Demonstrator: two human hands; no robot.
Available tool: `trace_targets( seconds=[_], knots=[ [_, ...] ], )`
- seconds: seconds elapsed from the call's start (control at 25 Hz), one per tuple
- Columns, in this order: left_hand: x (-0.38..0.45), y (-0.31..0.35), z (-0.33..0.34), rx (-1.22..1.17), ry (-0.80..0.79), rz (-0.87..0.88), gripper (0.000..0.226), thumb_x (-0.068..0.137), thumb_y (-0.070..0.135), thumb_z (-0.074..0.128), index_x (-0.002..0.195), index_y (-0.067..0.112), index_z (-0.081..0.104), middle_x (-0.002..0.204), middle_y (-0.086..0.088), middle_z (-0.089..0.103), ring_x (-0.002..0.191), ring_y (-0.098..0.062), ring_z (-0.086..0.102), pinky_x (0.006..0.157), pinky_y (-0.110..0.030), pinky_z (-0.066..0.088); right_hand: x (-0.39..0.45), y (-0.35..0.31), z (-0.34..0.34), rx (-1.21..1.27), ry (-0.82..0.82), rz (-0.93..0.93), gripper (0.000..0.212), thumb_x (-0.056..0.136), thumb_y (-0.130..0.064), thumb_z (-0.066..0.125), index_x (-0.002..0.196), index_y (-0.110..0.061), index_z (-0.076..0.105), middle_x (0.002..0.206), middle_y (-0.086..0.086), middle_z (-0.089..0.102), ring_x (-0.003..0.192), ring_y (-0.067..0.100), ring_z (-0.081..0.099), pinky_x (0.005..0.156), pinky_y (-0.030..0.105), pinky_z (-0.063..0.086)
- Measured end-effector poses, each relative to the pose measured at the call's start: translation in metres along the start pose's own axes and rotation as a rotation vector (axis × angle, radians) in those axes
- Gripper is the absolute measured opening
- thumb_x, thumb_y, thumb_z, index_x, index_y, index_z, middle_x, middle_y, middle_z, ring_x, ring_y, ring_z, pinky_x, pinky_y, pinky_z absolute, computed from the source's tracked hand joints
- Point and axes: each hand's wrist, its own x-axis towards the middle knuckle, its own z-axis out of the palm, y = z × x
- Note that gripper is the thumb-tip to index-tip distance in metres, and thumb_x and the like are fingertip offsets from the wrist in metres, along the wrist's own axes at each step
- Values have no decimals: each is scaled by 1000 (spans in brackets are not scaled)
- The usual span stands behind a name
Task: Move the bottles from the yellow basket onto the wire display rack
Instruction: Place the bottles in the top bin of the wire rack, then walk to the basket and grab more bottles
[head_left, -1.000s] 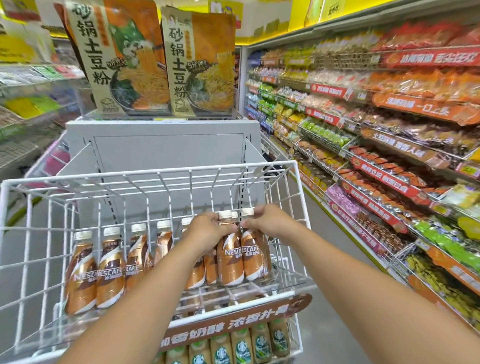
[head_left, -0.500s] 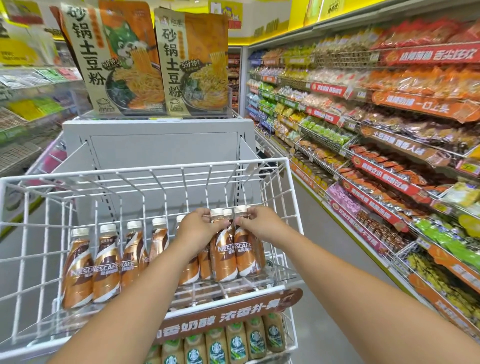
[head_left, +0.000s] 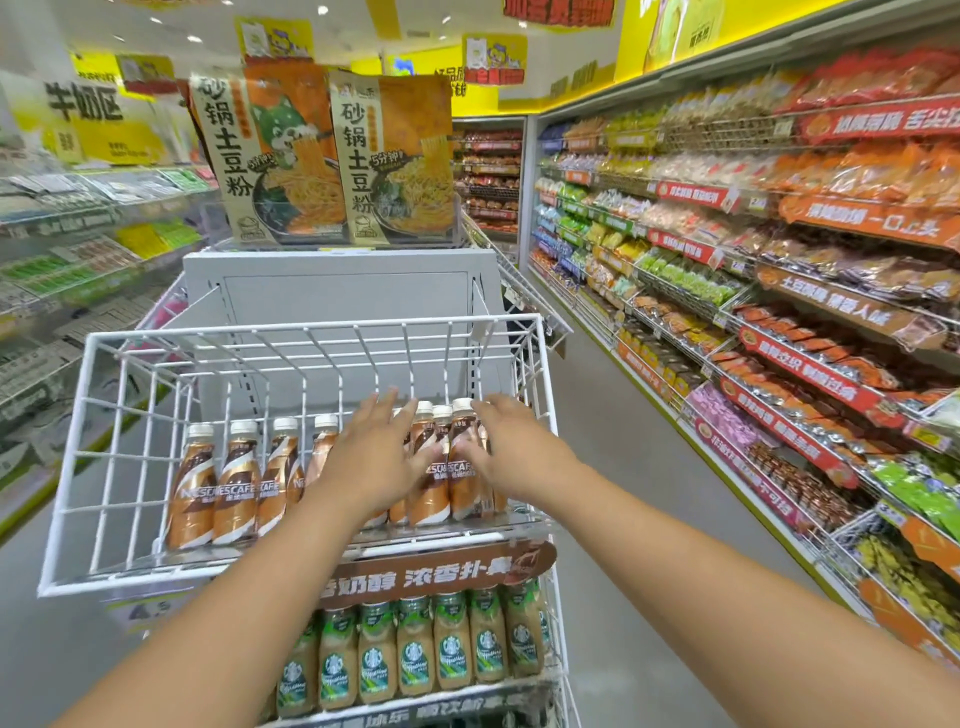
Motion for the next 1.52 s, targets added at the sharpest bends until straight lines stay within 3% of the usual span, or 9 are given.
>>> trace_targets(
  seconds=[0.16, 0.28, 0.68, 1.2, 1.52],
  knots=[
    [-38, 23, -6, 132, 37, 35, 76, 98, 68, 32, 162, 30, 14, 171, -1, 3, 157, -23, -3, 126, -45, 3, -36, 12, 1, -178, 109, -121, 71, 103, -57, 40, 161, -17, 26, 170, 7, 17, 158, 29, 5, 128, 47, 10],
    [-69, 40, -7, 190, 67, 32, 78, 96, 73, 22, 162, 32, 12, 171, 0, 4, 157, -22, -2, 125, -43, 1, -66, 24, -1, -213, 97, -112, 74, 103, -61, 33, 163, -21, 18, 172, 6, 7, 159, 29, -6, 128, 50, 2],
    [-142, 74, -27, 258, 79, 41, 80, 94, 77, 10, 162, 34, 11, 171, 1, 1, 157, -22, -3, 127, -45, 2, -153, 13, -24, -175, 108, -44, 76, 103, -65, 30, 164, -24, 12, 173, 3, 3, 159, 26, -6, 128, 49, 6],
    [-276, 89, -56, 115, 50, 289, 78, 97, 74, 13, 162, 32, 10, 170, -3, 0, 157, -24, -3, 125, -44, 1, -330, -50, -35, -286, 138, 292, 78, 102, -66, 25, 165, -21, 9, 172, 5, 6, 159, 27, 1, 128, 45, 10],
    [-320, 172, -53, 39, 3, 538, 83, 93, 78, 17, 162, 31, 15, 171, -1, 4, 157, -22, -1, 127, -47, 6, -463, -42, -67, -358, 184, 555, 79, 103, -65, 27, 164, -21, 6, 172, 6, 4, 159, 27, 0, 128, 45, 10]
  ],
)
